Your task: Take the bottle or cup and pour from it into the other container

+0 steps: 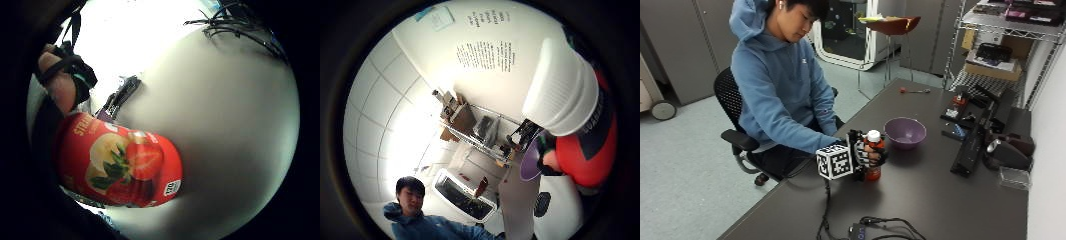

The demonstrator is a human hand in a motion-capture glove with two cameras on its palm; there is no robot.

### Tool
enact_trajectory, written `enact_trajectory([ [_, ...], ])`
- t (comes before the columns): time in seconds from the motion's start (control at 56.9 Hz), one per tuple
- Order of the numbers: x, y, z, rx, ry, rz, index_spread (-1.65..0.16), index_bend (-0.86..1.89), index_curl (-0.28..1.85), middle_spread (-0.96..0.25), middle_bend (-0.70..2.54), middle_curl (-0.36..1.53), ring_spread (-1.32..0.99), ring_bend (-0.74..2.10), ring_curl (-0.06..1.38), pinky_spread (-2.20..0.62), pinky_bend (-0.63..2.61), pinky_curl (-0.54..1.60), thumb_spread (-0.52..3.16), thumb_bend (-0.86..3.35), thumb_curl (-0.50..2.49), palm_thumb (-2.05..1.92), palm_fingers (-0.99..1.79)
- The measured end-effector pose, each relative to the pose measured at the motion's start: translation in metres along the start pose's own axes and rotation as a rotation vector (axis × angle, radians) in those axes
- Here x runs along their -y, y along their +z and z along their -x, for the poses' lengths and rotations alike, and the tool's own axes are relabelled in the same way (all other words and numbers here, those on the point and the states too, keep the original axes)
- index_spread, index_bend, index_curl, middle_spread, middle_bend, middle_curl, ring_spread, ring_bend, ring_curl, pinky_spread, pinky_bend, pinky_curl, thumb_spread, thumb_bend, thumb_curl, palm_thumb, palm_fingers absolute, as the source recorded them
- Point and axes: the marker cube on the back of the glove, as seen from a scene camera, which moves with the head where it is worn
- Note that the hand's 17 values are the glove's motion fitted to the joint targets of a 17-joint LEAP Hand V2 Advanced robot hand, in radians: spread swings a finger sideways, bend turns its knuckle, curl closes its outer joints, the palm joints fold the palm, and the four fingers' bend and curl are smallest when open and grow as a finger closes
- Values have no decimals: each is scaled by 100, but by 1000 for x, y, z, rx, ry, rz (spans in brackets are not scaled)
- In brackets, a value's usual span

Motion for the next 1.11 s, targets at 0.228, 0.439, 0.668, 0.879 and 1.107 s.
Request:
enact_trajectory([
  [0.228, 6, 6, 1, -7, -17, -5, -12, 12, 23, -2, 38, 44, -10, 65, 38, -2, 51, 35, 50, -1, 55, 110, 99],
  [0.439, 15, 18, 20, -34, -37, 100, -11, 11, 24, -4, 35, 47, -13, 61, 41, -7, 48, 36, 32, -3, 61, 112, 104],
  [0.668, 28, 43, 56, -240, -102, 375, -11, 11, 25, -4, 33, 49, -14, 59, 44, -9, 46, 37, 23, -3, 65, 113, 107],
  [0.879, 48, 67, 88, -584, -130, 599, -10, 11, 26, -4, 31, 51, -14, 57, 45, -10, 45, 38, 21, -3, 67, 113, 108],
  [1.107, 60, 92, 115, -1029, -139, 858, -10, 11, 27, -5, 29, 51, -14, 56, 46, -11, 46, 38, 23, -4, 68, 110, 110],
])
